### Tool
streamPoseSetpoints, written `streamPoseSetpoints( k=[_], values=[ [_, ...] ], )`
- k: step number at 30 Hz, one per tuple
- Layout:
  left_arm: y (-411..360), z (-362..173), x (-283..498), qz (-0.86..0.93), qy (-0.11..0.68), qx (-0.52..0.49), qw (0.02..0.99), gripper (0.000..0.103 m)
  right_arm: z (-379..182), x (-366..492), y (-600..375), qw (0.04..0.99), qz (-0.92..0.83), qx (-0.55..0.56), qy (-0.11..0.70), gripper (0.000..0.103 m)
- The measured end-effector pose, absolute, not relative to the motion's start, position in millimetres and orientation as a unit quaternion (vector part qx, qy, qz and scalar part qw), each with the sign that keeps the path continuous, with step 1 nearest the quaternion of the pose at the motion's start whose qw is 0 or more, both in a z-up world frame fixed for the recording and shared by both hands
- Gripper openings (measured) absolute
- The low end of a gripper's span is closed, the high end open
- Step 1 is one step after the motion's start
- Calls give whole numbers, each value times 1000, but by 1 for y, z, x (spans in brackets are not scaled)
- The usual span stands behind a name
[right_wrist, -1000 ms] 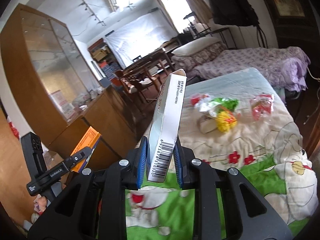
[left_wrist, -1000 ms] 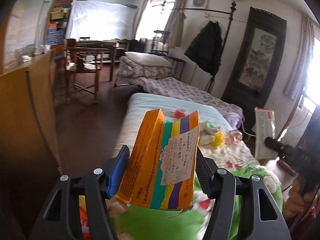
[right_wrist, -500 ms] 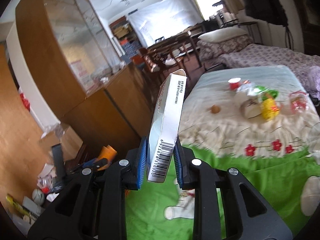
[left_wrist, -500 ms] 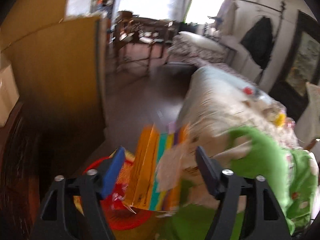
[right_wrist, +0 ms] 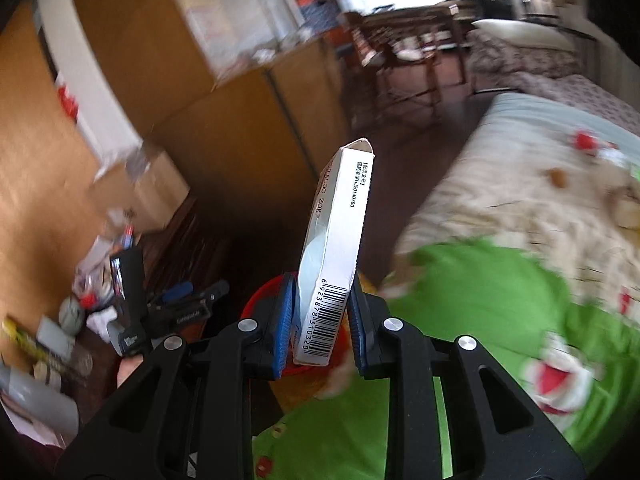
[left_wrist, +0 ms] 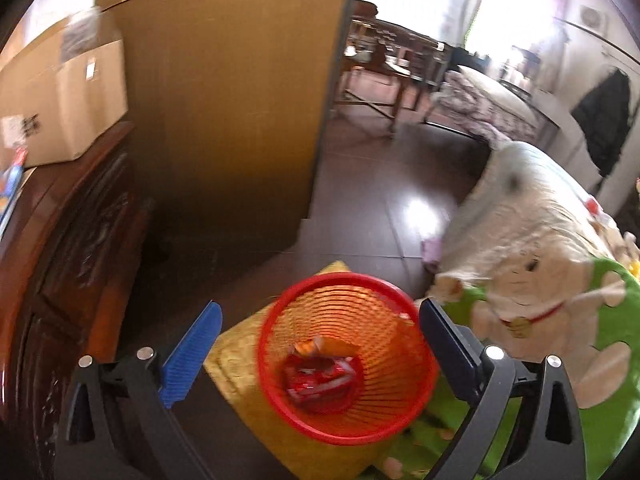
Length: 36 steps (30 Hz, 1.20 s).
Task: Collect trash
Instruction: 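Carry both boxes to the red mesh wastebasket and open both tools, then bring both open tools back over the items on the bed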
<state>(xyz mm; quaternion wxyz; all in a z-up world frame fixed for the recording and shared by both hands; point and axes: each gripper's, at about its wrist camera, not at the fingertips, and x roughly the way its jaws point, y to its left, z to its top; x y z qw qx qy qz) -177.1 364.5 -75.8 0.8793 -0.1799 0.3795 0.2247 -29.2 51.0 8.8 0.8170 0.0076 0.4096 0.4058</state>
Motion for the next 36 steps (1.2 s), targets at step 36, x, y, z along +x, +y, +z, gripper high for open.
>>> streamPoseSetpoints(
  k=[36],
  values=[
    [236, 42, -148, 150, 321, -60, 933, 97, 43, -15, -66, 877, 340, 109, 322, 56]
  ],
)
